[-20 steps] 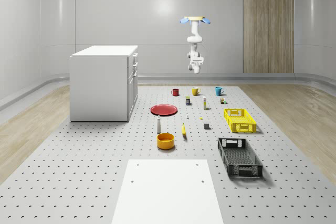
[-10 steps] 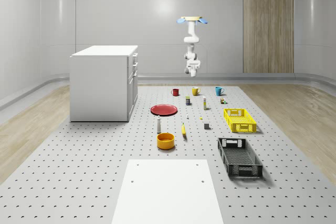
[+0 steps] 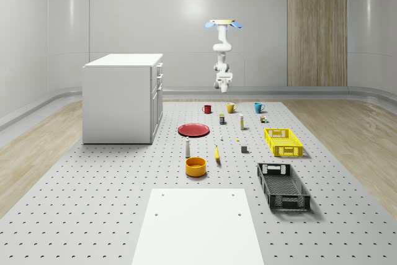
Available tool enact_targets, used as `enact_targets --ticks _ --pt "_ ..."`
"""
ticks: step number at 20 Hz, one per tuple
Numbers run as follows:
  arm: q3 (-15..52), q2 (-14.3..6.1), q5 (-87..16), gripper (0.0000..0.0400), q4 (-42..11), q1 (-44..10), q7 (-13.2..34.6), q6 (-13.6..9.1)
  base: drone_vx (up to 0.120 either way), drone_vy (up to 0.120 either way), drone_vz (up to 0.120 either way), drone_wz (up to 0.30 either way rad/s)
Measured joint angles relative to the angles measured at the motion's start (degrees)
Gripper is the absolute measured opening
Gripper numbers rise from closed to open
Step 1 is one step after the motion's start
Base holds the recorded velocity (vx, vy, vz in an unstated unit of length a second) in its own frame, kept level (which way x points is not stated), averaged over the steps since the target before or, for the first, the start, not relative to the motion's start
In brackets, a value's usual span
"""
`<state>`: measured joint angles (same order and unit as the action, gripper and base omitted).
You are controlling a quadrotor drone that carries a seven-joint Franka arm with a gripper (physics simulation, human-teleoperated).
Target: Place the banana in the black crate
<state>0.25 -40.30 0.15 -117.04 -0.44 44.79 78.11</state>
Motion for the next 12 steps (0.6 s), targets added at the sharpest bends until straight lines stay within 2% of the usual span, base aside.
enact_targets --ticks 12 --pt "0.1 -0.3 -0.1 0.0400 -0.3 -0.1 0.0 0.5 0.120 -0.120 0.000 0.000"
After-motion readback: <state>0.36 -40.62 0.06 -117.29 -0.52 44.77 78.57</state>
